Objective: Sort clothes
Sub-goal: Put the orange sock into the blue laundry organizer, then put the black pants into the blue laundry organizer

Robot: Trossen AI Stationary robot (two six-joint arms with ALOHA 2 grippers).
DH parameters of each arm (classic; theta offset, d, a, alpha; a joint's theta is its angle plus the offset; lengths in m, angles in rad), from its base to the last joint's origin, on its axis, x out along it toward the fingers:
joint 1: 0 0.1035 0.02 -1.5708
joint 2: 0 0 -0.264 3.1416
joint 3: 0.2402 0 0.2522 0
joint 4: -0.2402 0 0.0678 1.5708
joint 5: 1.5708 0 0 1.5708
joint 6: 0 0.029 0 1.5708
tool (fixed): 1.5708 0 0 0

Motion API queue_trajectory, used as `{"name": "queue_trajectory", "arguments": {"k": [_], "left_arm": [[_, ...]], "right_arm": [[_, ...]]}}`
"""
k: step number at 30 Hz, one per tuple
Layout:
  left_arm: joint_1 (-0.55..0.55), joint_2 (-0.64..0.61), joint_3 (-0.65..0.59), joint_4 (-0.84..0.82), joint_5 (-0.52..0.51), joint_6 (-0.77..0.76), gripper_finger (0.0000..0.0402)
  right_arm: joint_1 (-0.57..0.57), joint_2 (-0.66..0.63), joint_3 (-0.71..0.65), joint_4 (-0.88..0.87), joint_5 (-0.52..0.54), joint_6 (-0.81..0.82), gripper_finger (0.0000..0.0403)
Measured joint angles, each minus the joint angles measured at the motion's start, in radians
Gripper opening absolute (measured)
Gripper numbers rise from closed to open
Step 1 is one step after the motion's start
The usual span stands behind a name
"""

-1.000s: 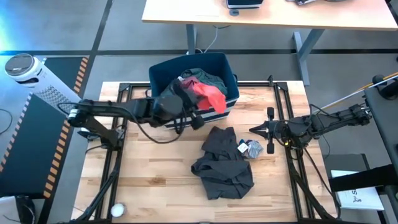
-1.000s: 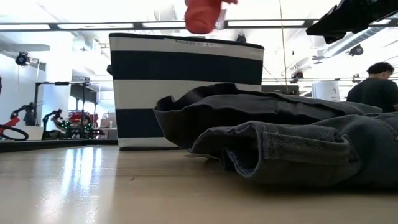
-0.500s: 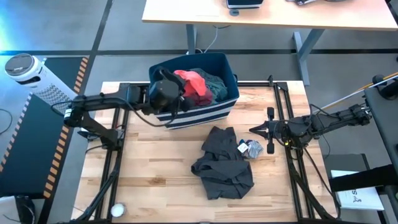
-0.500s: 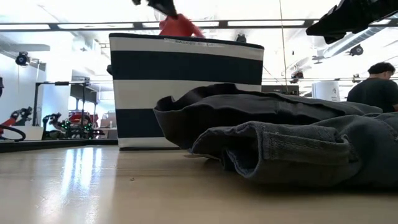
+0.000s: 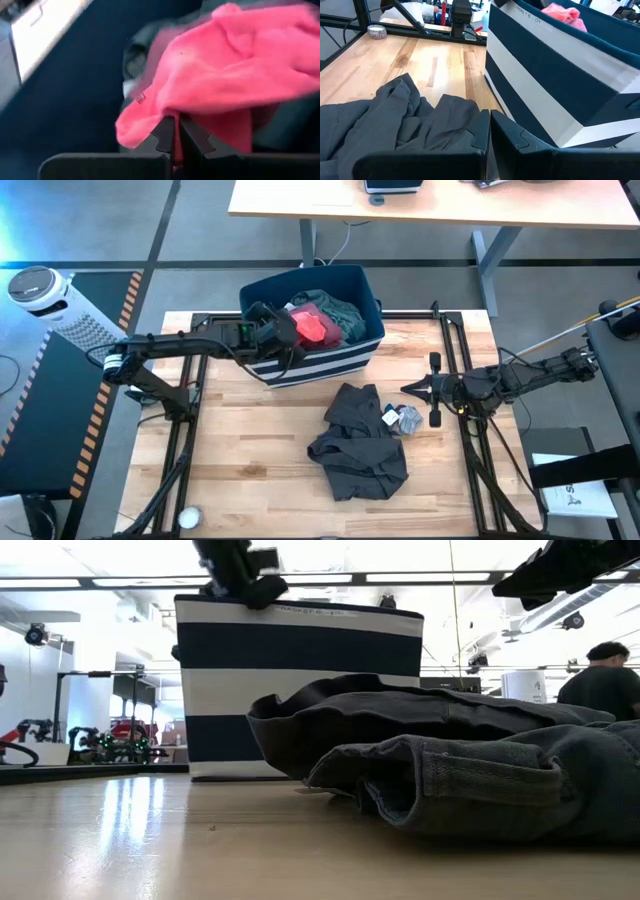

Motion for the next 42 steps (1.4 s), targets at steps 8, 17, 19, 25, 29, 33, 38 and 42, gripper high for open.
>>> {"name": "queue_trajectory", "arguments": {"k": [8, 17, 19, 25, 29, 33, 38, 42], "left_arm": [[0.058, -0.008, -0.082, 0.056, 0.128, -0.071, 0.0001], [0.05, -0.027, 0.014, 0.075, 0.127, 0.005, 0.007], [0.045, -0.037, 0.062, 0.092, 0.124, 0.029, 0.0094], [0.033, -0.034, 0.164, 0.088, 0.124, 0.078, 0.0172], [0.032, -0.038, 0.205, 0.089, 0.124, 0.085, 0.0218], [0.022, -0.038, 0.217, 0.09, 0.125, 0.1, 0.0251], [-0.03, -0.033, 0.198, 0.136, 0.159, 0.15, 0.0258], [-0.112, -0.024, 0.166, 0.244, 0.162, 0.251, 0.0242]], "right_arm": [[0.0, 0.0, 0.0, 0.0, 0.0, 0.0, 0.0], [0.0, 0.0, 0.0, 0.0, 0.0, 0.0, 0.0], [0.0, 0.0, 0.0, -0.001, 0.0, 0.0, 0.0], [0.0, 0.0, 0.0, -0.001, -0.001, 0.002, 0.0], [0.0, 0.0, 0.0, -0.001, -0.001, 0.002, 0.0], [0.0, 0.0, 0.0, -0.002, -0.001, 0.002, 0.0], [0.0, 0.0, 0.0, -0.002, -0.002, -0.002, 0.0], [0.0, 0.0, 0.0, -0.006, -0.002, -0.004, 0.0]]}}
